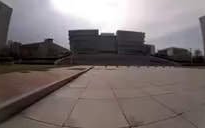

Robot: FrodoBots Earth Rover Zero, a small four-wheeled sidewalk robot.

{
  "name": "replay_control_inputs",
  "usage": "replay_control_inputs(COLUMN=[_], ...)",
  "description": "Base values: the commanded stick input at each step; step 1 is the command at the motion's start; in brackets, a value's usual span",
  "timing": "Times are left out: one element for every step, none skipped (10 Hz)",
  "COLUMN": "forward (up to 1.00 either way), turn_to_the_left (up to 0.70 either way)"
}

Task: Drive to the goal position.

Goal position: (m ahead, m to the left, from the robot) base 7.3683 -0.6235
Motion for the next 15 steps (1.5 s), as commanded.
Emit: replay_control_inputs(forward=[1.00, 1.00, 1.00, 1.00, 1.00, 1.00, 1.00, 1.00, 1.00, 1.00, 1.00, 1.00, 1.00, 1.00, 1.00], turn_to_the_left=[0.00, 0.00, 0.00, 0.00, 0.00, 0.00, 0.00, 0.00, 0.00, 0.00, 0.00, 0.00, 0.00, 0.00, 0.00])
